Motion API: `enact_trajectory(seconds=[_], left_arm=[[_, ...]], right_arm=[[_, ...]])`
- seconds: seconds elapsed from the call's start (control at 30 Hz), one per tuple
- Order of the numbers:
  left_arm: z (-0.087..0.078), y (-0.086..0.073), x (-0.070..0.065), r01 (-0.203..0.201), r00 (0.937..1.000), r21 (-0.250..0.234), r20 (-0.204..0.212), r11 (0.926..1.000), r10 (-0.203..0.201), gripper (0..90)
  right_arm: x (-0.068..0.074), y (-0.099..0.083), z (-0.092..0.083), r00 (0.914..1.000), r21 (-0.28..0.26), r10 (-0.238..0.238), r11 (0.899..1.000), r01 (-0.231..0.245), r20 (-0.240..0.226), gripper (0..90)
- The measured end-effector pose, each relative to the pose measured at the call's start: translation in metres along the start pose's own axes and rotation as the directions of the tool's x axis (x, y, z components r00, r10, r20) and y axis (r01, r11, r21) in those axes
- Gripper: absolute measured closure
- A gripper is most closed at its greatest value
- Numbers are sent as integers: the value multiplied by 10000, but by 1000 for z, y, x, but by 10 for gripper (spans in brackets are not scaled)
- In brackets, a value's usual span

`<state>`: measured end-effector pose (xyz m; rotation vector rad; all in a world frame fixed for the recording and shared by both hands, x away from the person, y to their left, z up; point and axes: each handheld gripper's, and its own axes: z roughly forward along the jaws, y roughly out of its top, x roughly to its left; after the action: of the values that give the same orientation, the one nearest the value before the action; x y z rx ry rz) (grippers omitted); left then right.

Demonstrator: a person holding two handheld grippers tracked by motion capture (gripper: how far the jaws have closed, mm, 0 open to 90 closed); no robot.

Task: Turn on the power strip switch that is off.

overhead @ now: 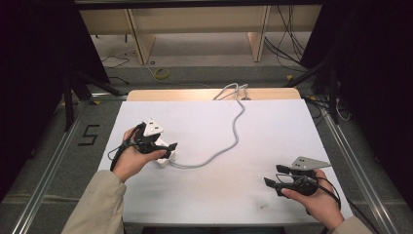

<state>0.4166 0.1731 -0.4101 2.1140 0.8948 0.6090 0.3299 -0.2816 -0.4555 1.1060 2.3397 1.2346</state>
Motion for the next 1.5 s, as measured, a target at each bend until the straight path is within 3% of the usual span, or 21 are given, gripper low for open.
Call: enact_trajectory(seconds=[0.47, 0.7, 0.93, 1.07, 1.5], left_arm=[[-8, -14, -27, -459, 9976, -367, 506, 9983, 478, 196], [-12, -22, -36, -391, 9958, -441, 812, 9983, 426, 176], [-15, -33, -43, -471, 9949, -728, 856, 9962, 533, 169], [-20, -40, -45, -554, 9944, -684, 863, 9961, 612, 167], [-45, -69, -37, -125, 9985, -696, 520, 9975, 161, 167]], right_arm=[[0, 1, 1, 10000, -29, -15, 10000, 15, -19, 303], [0, 0, 1, 10000, -23, -25, 10000, 25, -43, 303], [0, 0, 1, 10000, -22, -18, 10000, 18, -82, 302], [0, 0, 1, 10000, -36, -17, 10000, 17, -80, 302], [0, 0, 1, 10000, -31, -34, 10000, 34, -83, 302]])
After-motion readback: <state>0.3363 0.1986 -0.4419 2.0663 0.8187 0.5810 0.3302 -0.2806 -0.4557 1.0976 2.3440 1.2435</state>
